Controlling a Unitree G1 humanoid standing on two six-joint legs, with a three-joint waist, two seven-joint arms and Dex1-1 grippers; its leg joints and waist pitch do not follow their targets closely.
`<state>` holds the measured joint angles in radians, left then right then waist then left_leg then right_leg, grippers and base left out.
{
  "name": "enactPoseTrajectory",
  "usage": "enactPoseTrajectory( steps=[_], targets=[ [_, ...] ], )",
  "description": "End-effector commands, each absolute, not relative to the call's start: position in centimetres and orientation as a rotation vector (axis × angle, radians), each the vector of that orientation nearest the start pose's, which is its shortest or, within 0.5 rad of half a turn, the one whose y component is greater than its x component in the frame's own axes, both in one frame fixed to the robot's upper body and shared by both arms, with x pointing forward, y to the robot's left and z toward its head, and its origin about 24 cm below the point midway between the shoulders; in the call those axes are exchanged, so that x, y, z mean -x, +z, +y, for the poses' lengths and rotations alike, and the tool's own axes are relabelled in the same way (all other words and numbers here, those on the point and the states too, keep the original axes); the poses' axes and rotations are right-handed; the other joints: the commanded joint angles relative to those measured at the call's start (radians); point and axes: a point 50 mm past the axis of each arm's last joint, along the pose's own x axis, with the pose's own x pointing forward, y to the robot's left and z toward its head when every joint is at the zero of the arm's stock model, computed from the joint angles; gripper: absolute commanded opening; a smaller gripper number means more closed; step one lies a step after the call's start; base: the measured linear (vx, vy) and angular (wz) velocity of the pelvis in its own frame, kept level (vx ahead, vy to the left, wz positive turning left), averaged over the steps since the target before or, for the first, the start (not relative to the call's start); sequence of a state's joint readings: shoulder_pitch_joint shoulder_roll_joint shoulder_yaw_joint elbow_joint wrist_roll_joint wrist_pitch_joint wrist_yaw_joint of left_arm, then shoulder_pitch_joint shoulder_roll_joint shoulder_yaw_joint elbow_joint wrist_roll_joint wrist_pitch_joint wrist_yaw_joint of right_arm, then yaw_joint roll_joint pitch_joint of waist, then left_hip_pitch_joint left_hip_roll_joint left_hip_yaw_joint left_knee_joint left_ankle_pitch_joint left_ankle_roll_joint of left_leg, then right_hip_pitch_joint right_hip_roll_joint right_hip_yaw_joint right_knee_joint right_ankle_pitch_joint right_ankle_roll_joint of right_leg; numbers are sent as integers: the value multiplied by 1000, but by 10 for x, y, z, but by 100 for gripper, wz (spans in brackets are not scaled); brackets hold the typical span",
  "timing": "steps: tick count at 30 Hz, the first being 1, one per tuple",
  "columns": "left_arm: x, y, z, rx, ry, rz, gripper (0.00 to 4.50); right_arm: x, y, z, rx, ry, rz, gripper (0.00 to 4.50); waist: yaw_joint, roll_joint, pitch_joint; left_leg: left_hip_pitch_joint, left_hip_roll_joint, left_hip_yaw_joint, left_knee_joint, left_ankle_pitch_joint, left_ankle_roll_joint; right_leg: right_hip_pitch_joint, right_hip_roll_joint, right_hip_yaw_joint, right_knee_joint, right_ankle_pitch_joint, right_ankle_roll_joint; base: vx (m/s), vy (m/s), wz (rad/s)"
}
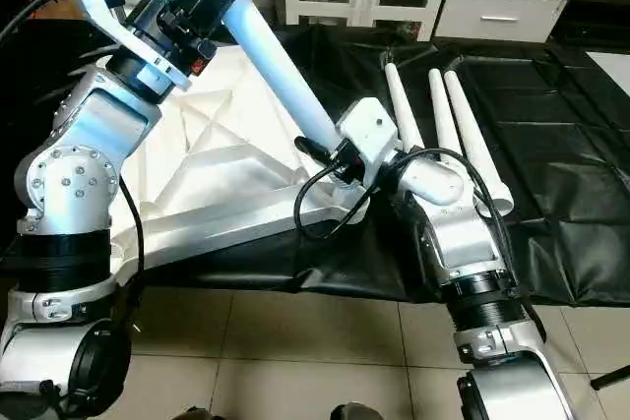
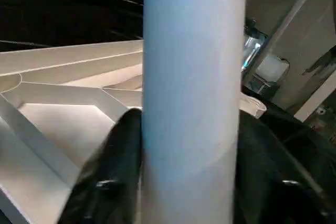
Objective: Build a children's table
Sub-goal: Insert table leg to table base
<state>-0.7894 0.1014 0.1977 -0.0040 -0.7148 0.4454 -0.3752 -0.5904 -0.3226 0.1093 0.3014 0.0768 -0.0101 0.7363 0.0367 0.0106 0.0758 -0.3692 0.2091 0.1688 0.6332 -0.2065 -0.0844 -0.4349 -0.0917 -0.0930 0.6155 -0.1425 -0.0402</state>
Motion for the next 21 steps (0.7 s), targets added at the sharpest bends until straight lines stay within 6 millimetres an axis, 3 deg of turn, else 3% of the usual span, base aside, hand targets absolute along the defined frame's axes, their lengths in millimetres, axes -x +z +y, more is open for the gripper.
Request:
enactPoseTrajectory(
  steps=[1,4,8,11,17,18,21],
  targets=[
    [-327,264,117,415,-691,-532,157,-341,147,-128,394,843,-196,274,2,2,-98,-1,3,5,-65,-95,89,85,-29,38,-59,-156,-201,0,0,0],
    [-317,271,114,284,-636,-644,157,-346,152,-128,443,758,-234,304,-2,2,-98,-3,8,2,-65,-86,82,85,-32,38,-58,-161,-190,0,0,0],
    [-306,273,108,252,-614,-711,157,-349,154,-121,500,685,-269,335,-2,1,-96,-2,7,4,-66,-94,65,83,-34,41,-57,-176,-188,0,0,0],
    [-298,272,103,199,-614,-754,157,-350,156,-111,525,636,-302,335,-3,-3,-95,-2,6,6,-66,-106,62,81,-32,41,-59,-195,-178,0,0,0],
    [-289,265,93,153,-605,-793,157,-355,159,-95,557,539,-349,335,-6,1,-94,0,6,6,-69,-132,45,75,-30,41,-64,-224,-159,0,0,0],
    [-289,265,92,149,-602,-795,157,-356,159,-95,563,531,-351,335,-4,8,-94,2,7,5,-69,-137,41,74,-31,41,-62,-226,-159,0,0,0],
    [-289,265,93,152,-576,-803,157,-359,161,-90,614,488,-369,335,-8,5,-93,2,3,6,-70,-156,28,75,-28,40,-65,-231,-152,0,0,0]
  ],
)
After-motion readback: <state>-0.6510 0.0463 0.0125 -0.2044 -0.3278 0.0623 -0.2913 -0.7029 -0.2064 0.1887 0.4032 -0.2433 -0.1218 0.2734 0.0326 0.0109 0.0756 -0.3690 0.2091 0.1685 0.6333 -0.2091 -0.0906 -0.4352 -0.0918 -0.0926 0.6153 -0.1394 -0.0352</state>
